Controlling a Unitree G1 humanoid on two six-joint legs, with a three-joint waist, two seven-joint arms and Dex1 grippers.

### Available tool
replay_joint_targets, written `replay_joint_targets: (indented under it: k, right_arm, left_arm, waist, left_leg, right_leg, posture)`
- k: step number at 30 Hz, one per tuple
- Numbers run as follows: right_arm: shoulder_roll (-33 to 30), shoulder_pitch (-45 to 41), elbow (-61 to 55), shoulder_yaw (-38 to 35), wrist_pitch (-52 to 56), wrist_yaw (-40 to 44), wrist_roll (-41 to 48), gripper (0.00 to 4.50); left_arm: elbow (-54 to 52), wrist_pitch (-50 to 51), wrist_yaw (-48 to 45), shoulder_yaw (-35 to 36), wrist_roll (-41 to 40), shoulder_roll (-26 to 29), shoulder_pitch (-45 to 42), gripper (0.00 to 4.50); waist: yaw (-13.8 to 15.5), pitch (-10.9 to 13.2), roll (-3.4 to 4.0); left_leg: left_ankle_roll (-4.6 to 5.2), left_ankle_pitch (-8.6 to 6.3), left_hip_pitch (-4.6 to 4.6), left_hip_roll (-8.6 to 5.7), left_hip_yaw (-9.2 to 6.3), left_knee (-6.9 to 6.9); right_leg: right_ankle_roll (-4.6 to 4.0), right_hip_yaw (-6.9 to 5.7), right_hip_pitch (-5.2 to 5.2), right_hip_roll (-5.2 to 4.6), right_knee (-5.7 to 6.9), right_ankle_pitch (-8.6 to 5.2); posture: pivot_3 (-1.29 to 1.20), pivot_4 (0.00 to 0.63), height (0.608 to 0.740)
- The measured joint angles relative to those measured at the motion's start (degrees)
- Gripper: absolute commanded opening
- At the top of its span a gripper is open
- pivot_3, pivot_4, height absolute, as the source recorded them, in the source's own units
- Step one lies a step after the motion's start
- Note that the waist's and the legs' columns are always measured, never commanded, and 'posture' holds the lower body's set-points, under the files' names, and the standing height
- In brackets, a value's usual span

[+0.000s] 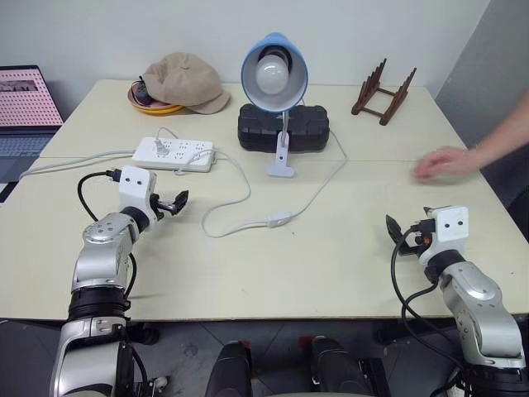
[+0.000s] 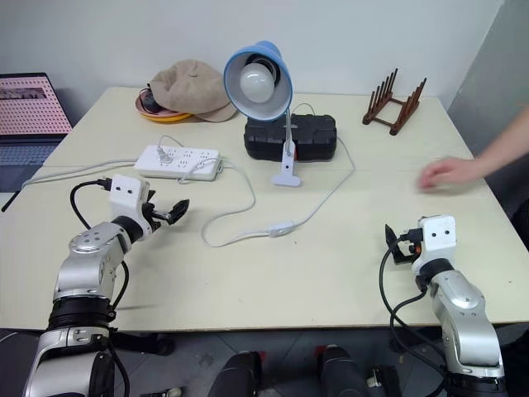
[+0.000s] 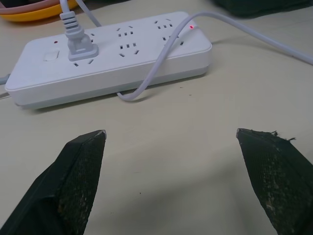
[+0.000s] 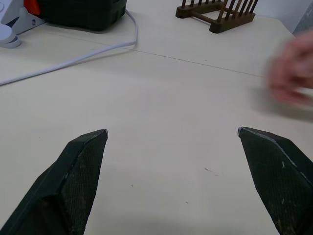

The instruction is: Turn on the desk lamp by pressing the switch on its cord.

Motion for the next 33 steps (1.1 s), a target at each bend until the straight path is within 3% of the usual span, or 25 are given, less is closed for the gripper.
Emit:
replay_joint_targets:
  k: [9,14,17,21,25,33]
  right_arm:
    - [-0.4,0.6,0.0,0.1,0.0,1.0,-0.2,4.50]
    - [-6.6,0.2,-2.5,0.0,1.4,9.3,3.4,4.50]
    - [-7.8,-0.9,-3.7,0.0,2.8,12.3,6.1,4.50]
    - [-14.4,0.6,-10.7,0.4,9.8,21.2,14.8,4.50]
    - [-16.2,1.5,-16.5,2.5,15.4,24.4,20.4,4.50]
    - [-14.1,4.1,-22.0,5.0,19.7,20.5,23.0,4.50]
  left_arm:
    - [0.4,0.0,-4.8,-1.1,-0.1,2.3,-0.4,4.44]
    - [-1.9,3.1,-23.2,-7.7,-1.7,11.3,-4.9,4.44]
    - [-3.1,4.7,-27.9,-9.0,-2.6,12.5,-7.9,4.44]
    - [-3.8,7.8,-38.7,-15.9,-2.6,13.8,-14.0,4.44]
    - [-5.6,5.8,-45.6,-22.6,-1.6,11.5,-17.9,4.44]
    - [5.3,-6.4,-48.4,-31.7,5.7,2.7,-22.2,4.44]
  waist:
    - [0.0,0.0,0.00]
    - [0.0,0.0,0.00]
    - [0.0,0.0,0.00]
    - [0.1,0.0,0.00]
    - [0.0,0.0,0.00]
    - [0.0,0.0,0.00]
  left_leg:
    - [0.00,0.00,0.00,0.00,0.01,-0.01]
    - [0.00,0.00,-0.05,0.01,0.02,-0.04]
    - [0.00,0.00,-0.06,0.01,0.03,-0.04]
    - [0.00,0.00,-0.17,0.00,0.02,-0.06]
    - [0.01,-0.01,-0.16,0.00,0.02,-0.08]
    - [0.01,-0.01,-0.18,-0.01,0.02,-0.04]
  right_leg:
    - [-0.02,0.00,-0.01,0.00,-0.01,-0.01]
    - [-0.05,-0.01,-0.07,0.00,-0.03,-0.03]
    - [-0.05,0.01,-0.06,-0.01,-0.06,-0.03]
    - [-0.05,-0.02,-0.10,-0.01,-0.10,-0.07]
    - [-0.05,-0.01,-0.09,-0.01,-0.15,-0.07]
    - [-0.04,0.00,-0.10,0.00,-0.14,-0.07]
  posture:
    - [0.00,0.150,0.740]
    - [0.00,0.150,0.740]
    - [0.00,0.150,0.740]
    - [0.00,0.150,0.740]
    - [0.00,0.150,0.740]
    - [0.00,0.150,0.740]
